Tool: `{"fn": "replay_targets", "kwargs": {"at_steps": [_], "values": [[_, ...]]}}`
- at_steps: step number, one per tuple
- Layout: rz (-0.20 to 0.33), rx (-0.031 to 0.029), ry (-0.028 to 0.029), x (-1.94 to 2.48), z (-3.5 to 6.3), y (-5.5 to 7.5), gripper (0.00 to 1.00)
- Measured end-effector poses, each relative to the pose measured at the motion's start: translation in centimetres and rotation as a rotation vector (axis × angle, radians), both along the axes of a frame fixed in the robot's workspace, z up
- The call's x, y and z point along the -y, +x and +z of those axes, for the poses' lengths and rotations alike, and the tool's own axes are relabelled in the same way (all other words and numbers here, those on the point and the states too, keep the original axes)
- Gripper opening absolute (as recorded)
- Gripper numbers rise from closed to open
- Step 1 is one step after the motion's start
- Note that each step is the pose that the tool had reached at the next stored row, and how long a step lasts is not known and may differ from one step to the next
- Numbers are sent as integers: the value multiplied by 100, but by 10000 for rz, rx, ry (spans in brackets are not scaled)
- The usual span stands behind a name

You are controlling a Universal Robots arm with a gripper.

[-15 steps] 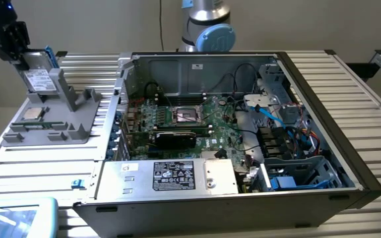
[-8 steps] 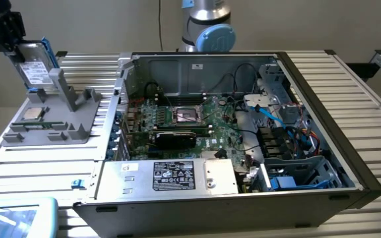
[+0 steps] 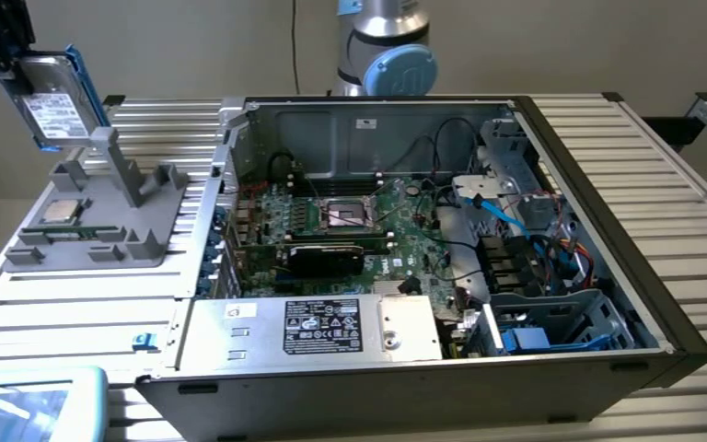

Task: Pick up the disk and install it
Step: 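Pick up the disk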

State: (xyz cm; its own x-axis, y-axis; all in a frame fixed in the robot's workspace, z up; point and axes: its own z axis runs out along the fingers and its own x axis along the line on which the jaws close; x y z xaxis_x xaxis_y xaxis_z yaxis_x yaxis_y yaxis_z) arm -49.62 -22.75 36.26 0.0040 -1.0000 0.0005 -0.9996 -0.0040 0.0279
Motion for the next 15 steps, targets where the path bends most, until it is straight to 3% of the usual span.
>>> {"fn": "replay_targets", "kwargs": {"at_steps": [6, 15], "values": [[1, 21, 0, 1, 245, 39, 37], [0, 31, 0, 0, 514, 268, 37]]}}
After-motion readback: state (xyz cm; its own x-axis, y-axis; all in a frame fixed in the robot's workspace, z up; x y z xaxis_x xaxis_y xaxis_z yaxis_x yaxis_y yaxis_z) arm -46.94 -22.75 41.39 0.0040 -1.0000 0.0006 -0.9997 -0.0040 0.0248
